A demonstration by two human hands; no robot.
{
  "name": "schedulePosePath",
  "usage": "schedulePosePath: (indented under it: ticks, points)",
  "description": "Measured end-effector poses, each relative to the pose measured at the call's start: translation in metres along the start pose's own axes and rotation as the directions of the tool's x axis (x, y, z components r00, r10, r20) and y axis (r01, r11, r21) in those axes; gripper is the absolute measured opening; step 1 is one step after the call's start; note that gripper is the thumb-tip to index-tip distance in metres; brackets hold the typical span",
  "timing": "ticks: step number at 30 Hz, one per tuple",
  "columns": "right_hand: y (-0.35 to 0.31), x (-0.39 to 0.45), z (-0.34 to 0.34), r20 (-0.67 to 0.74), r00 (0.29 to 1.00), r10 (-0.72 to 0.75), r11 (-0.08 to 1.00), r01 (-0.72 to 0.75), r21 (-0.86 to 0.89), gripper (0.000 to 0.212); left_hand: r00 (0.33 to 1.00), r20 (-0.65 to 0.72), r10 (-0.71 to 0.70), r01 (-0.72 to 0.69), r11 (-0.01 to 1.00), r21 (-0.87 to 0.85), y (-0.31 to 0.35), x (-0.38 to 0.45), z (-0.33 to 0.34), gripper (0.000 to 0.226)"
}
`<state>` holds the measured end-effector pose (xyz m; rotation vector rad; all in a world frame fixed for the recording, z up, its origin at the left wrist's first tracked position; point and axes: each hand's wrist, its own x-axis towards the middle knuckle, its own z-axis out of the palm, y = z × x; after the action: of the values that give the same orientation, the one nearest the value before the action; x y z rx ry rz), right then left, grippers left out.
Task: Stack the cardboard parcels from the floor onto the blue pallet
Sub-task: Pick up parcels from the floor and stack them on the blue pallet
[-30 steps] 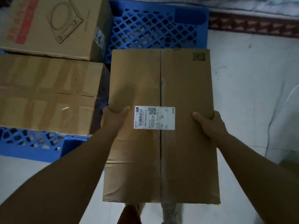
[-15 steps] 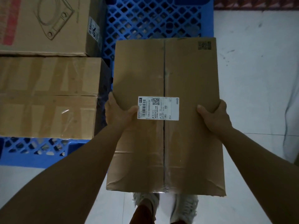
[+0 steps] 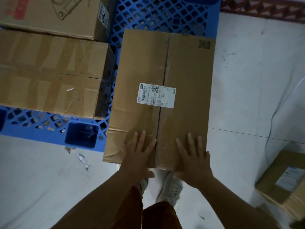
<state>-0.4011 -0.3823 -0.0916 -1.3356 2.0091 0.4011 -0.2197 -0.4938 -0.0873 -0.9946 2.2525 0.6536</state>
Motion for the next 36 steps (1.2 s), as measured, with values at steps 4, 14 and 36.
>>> schedulePosePath:
  ticks: [4, 14, 36]
  points:
    - [0.005, -0.005, 0.007, -0.026, 0.997, -0.070, 0.997, 0.069, -0.025, 0.119, 0.998, -0.038, -0.055, 0.057, 0.997, 0.050, -0.001, 0.002, 0.011, 0.127]
    - [-0.013, 0.045, -0.034, -0.070, 0.991, -0.113, 0.993, 0.114, 0.009, 0.120, 1.000, -0.019, 0.003, -0.002, 1.000, 0.021, -0.030, 0.036, -0.033, 0.097]
    - [-0.057, 0.203, -0.175, -0.080, 0.994, 0.078, 0.997, -0.076, 0.025, 0.093, 0.994, -0.040, 0.104, -0.104, 0.994, -0.012, -0.105, 0.175, -0.186, 0.074]
